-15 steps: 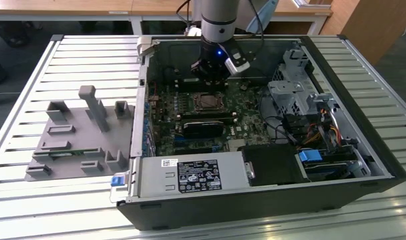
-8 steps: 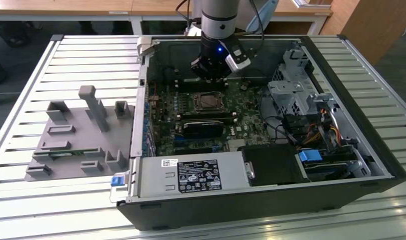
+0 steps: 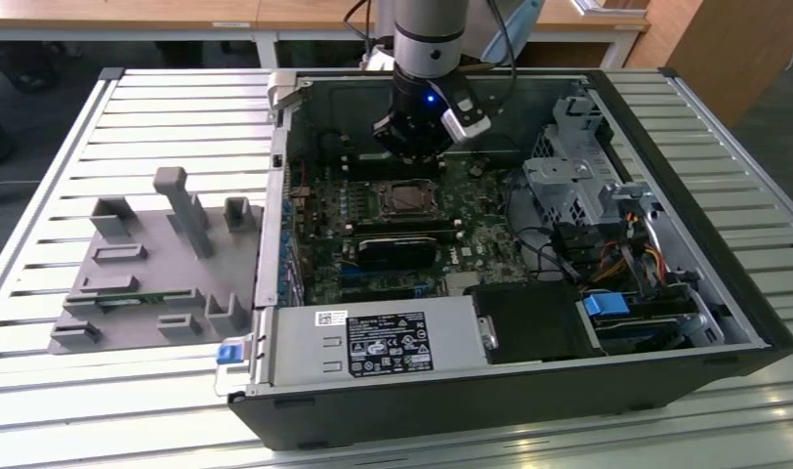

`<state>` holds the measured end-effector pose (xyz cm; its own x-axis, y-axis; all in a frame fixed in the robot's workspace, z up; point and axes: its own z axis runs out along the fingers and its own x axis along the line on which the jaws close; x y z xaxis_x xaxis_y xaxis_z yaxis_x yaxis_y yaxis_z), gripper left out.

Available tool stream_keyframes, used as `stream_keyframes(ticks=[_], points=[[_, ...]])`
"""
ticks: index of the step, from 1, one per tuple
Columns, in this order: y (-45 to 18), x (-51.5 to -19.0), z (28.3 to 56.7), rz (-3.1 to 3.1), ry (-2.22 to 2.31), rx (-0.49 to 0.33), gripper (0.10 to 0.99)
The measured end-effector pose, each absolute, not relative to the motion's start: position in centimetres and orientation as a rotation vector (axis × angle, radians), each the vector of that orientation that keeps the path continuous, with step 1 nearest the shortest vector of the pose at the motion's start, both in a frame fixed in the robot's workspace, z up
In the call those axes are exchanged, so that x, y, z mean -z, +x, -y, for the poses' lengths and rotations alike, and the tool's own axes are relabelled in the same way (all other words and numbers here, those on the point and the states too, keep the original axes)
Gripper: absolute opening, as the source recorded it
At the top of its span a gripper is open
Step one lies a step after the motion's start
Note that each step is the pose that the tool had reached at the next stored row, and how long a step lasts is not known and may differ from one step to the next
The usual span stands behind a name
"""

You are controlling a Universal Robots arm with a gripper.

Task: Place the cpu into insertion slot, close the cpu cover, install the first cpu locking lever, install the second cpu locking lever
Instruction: 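Install the first cpu locking lever, then install the second cpu locking lever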

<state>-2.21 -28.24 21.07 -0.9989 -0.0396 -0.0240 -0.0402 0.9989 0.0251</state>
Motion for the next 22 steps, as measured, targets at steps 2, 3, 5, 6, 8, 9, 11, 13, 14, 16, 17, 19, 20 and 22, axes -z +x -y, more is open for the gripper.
stream_keyframes(ticks=[2, 3, 5, 6, 8, 9, 11, 13, 14, 16, 17, 19, 20, 22], points=[[-2.20, -21.06, 28.28, -3.117, -0.062, -0.040, 0.110], [-2.20, -21.06, 28.30, -3.117, -0.062, -0.040, 0.110], [-2.19, -21.07, 28.32, -3.117, -0.062, -0.040, 0.110], [-2.19, -21.06, 28.34, -3.117, -0.062, -0.040, 0.110], [-2.19, -21.07, 28.37, -3.117, -0.062, -0.040, 0.110], [-2.18, -21.07, 28.37, -3.117, -0.062, -0.040, 0.110], [-2.17, -21.07, 28.42, -3.117, -0.062, -0.040, 0.110], [-2.17, -21.07, 28.49, -3.117, -0.062, -0.040, 0.110], [-2.17, -21.07, 28.53, -3.117, -0.062, -0.040, 0.110], [-2.17, -21.07, 28.61, -3.117, -0.062, -0.040, 0.110], [-2.17, -21.07, 28.65, -3.117, -0.062, -0.040, 0.110], [-2.17, -21.07, 28.76, -3.117, -0.062, -0.040, 0.110], [-2.17, -21.07, 28.82, -3.117, -0.062, -0.040, 0.110], [-2.17, -21.07, 28.93, -3.117, -0.062, -0.040, 0.110]])
